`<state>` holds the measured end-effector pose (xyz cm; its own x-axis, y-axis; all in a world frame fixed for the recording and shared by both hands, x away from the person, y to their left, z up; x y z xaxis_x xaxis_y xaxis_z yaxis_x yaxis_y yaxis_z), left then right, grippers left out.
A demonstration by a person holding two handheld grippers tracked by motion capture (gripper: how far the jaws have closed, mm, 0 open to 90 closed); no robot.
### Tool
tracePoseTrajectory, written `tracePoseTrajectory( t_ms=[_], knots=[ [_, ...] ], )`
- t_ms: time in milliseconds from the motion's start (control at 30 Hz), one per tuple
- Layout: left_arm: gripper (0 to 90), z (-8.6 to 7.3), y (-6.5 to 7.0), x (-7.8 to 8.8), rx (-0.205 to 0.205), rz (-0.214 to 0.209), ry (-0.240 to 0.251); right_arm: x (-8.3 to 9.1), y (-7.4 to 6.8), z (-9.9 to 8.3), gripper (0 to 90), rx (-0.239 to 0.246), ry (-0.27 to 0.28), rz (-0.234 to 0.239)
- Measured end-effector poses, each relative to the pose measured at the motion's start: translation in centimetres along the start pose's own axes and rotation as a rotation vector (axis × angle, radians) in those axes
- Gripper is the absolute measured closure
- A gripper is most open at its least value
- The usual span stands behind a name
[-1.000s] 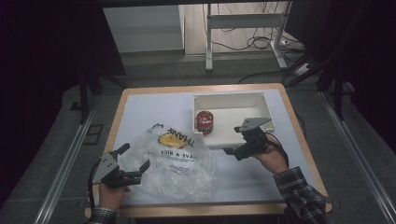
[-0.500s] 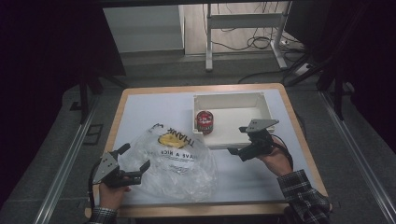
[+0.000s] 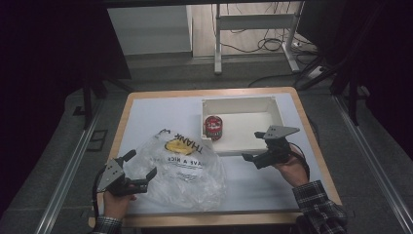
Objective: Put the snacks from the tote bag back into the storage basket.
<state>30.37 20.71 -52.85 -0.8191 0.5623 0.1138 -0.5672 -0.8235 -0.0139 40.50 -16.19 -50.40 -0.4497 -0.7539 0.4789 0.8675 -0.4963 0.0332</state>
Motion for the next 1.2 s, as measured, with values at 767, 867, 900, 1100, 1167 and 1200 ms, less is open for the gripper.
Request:
tracePoseTrajectory(
  t_ms=[767, 867, 900, 1100, 1167, 1200],
  knots=[
    [2.1, 0.0, 0.0, 0.0, -0.001, -0.001, -0.002, 2.2, 1.0, -1.2, 4.1, -0.037, 0.073, -0.071],
    [2.1, 0.0, 0.1, 0.0, 0.001, -0.002, -0.002, 2.6, 1.2, -1.5, 4.1, -0.044, 0.077, -0.088],
    [2.1, 0.0, 0.1, 0.0, 0.000, -0.003, -0.002, 2.7, 1.3, -1.5, 4.1, -0.042, 0.081, -0.093],
    [2.1, 0.0, 0.1, 0.0, -0.001, -0.003, -0.002, 3.6, 1.5, -1.8, 4.0, -0.059, 0.109, -0.114],
    [2.1, 0.0, 0.1, -0.1, -0.001, -0.003, -0.003, 4.0, 1.5, -1.9, 3.8, -0.055, 0.122, -0.118],
    [2.1, 0.0, 0.1, -0.1, -0.001, -0.003, -0.003, 4.2, 1.4, -1.9, 3.7, -0.058, 0.129, -0.117]
  ],
)
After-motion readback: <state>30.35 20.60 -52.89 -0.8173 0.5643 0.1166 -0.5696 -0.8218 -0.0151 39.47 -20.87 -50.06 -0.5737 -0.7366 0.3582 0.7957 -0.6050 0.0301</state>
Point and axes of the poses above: each handheld gripper's, and its own axes: x roughly backward along the jaws, z roughly out of its top, y roughly to its right, the point moved 8 cm from there along -x, roughly forward along the jaws, and after that the axes turned 3 degrees about y, right-handed, at the moved point
